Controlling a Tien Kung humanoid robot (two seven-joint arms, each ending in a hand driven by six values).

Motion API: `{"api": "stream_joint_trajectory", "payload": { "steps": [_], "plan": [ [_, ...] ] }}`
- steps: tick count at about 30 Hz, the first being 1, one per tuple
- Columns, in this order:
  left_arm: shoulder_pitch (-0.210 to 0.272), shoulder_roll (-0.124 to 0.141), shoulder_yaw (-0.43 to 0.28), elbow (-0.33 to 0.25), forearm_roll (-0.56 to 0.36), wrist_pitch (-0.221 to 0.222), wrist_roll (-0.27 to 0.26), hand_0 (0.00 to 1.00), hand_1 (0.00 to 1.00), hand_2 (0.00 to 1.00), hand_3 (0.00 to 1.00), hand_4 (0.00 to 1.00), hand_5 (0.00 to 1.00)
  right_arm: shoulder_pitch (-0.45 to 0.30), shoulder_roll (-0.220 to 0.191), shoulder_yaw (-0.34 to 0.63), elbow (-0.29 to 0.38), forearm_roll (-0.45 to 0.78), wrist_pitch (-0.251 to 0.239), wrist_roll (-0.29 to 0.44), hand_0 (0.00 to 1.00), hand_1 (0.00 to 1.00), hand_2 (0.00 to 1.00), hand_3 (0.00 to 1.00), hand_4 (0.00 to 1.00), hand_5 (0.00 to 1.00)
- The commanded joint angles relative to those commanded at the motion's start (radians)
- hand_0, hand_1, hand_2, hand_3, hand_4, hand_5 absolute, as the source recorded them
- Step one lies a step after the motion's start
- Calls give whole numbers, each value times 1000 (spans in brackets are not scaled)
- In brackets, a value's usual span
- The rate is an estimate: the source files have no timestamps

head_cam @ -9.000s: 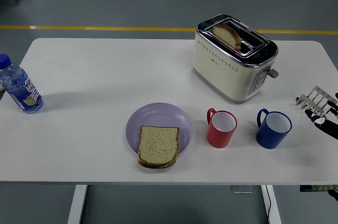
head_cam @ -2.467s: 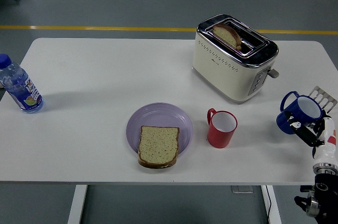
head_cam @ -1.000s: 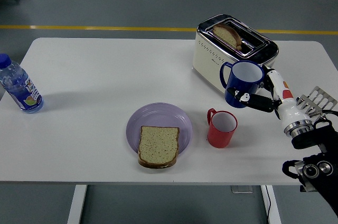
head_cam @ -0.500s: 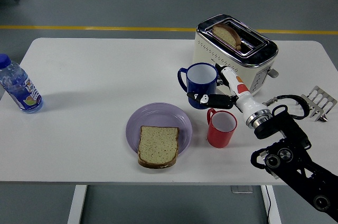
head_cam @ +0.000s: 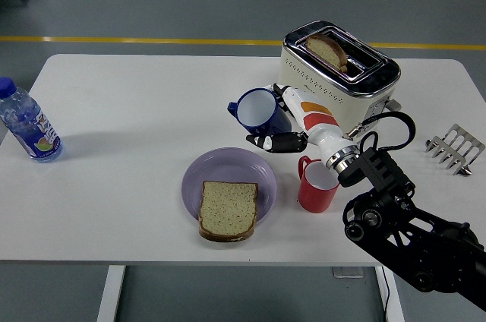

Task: Pick up the cup,pour liquid into bread,place the cup on the desk

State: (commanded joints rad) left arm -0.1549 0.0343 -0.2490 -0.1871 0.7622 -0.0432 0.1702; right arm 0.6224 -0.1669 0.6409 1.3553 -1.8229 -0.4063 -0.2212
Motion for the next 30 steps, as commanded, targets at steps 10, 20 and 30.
{"api": "stream_joint_trajectory", "payload": {
  "steps": [10,20,30],
  "plan": [
    [-2,1,1,0,0,-1,0,670,740,741,640,406,998,110,-33,-135,-80,-195,-11,-3,254,306,494,543,809,71],
    [0,1,-3,0,-2,-2,1,670,740,741,640,406,998,243,-56,-295,-143,-228,23,-26,303,355,503,550,753,50],
    [6,-1,1,0,-3,-1,0,670,740,741,639,405,998,340,-77,-445,-158,-310,-57,-61,335,366,509,554,728,34]
  ]
}}
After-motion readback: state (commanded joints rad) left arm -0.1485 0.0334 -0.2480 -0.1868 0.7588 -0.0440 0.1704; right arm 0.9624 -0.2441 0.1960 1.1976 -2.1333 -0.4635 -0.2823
